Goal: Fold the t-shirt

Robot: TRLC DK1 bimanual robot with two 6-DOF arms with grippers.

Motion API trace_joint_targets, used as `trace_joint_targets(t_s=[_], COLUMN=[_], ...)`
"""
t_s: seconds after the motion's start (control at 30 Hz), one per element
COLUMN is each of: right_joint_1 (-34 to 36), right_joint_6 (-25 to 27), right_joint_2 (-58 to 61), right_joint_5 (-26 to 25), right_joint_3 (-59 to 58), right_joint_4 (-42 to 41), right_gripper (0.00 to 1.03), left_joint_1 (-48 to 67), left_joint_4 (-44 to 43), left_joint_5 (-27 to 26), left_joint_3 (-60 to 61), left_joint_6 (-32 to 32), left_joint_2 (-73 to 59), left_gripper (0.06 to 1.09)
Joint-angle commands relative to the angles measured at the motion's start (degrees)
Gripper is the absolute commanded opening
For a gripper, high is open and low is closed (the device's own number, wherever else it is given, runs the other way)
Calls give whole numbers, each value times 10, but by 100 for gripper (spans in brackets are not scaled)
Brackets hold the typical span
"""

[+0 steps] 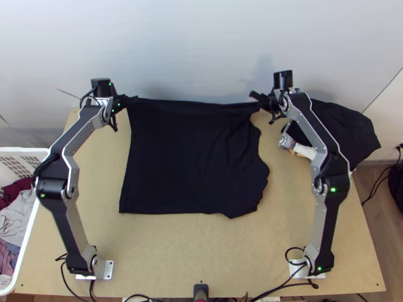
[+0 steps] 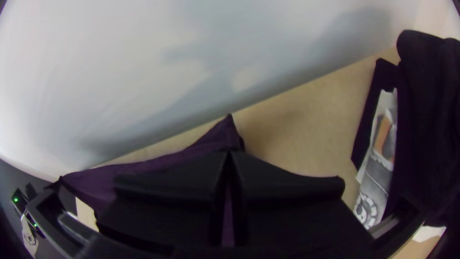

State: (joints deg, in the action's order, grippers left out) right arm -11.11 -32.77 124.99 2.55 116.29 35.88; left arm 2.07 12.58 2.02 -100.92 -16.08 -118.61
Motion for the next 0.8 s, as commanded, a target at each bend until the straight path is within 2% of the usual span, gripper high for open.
trace_joint_targets(t_s=[0.0,0.43,0.77], right_joint_1=[2,-2,-16], right_joint_6=[7,19,25], right_joint_2=[-103,-273,-359], right_joint_5=[41,66,67], right_joint_3=[-151,-373,-528], right_joint_4=[2,0,-23], right_gripper=[3,3,3], left_joint_1=[2,5,29], left_joint_4=[-19,-22,-24], left_joint_5=[-23,-62,-66], left_joint_3=[143,406,557], left_joint_6=[4,26,28], left_joint_2=[105,328,414], left_gripper=[10,10,10])
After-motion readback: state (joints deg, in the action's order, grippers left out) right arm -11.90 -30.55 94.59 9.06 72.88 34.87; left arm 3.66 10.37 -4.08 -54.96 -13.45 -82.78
